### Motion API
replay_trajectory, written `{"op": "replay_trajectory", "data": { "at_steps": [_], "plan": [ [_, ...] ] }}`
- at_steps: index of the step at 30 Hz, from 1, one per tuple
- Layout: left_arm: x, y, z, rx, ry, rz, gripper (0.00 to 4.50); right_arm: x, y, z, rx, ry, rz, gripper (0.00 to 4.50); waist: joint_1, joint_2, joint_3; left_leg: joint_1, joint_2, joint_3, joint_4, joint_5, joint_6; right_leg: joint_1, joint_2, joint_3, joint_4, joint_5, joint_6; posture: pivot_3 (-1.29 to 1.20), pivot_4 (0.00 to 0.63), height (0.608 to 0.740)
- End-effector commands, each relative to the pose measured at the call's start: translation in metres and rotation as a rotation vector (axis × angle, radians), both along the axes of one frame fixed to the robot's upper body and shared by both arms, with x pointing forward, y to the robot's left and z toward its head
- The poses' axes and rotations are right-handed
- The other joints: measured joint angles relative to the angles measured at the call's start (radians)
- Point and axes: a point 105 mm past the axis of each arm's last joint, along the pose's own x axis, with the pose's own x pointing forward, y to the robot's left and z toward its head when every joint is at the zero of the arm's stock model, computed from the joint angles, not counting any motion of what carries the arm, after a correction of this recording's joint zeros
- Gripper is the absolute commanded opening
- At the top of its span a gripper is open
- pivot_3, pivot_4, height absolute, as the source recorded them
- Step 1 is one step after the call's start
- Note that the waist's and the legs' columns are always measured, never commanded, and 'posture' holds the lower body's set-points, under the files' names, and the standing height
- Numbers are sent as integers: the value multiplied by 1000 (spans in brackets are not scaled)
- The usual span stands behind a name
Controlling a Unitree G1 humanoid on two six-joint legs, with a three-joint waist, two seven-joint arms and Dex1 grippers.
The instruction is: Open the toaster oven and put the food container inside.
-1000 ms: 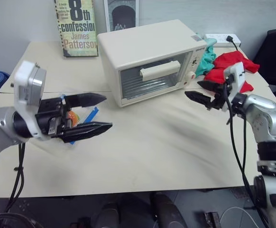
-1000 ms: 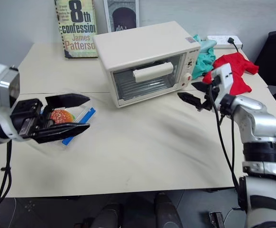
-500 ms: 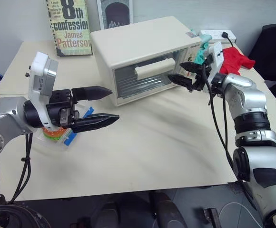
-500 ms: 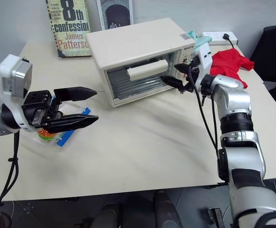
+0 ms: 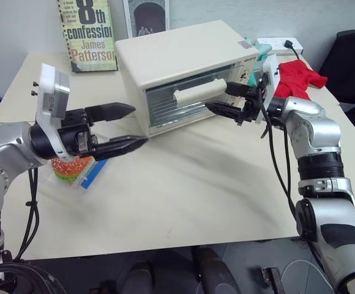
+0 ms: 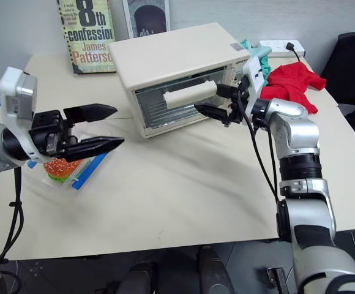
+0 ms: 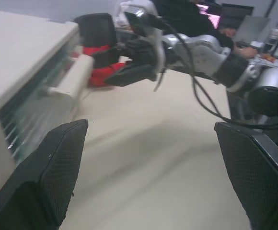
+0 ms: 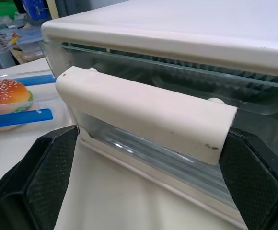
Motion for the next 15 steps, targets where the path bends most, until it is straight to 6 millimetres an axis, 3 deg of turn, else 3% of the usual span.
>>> {"op": "replay_trajectory", "data": {
  "at_steps": [1,5,6,10,15],
  "plan": [
    [10,1,13,-1,-80,44,4500,-26,10,19,38,-89,90,4487,2,0,0,0,0,0,0,0,0,0,0,0,0,0,0,0,150,740],
    [28,0,13,16,-98,88,4500,-40,9,10,55,-79,88,4487,-1,0,0,0,0,0,0,0,0,0,0,0,1,0,0,0,150,740],
    [34,-1,10,40,-104,93,4314,-45,8,6,59,-68,90,4500,1,0,0,0,0,0,0,0,0,0,0,0,1,0,0,0,150,740],
    [46,-6,1,112,-125,72,3340,-59,9,-7,58,-41,108,4500,-1,0,0,0,0,0,0,0,0,0,0,0,1,0,0,0,150,740],
    [62,-19,11,96,-164,57,1773,-66,10,-19,69,-4,99,4500,4,0,0,0,0,0,1,0,0,0,1,0,1,0,0,0,150,740]
  ]
}}
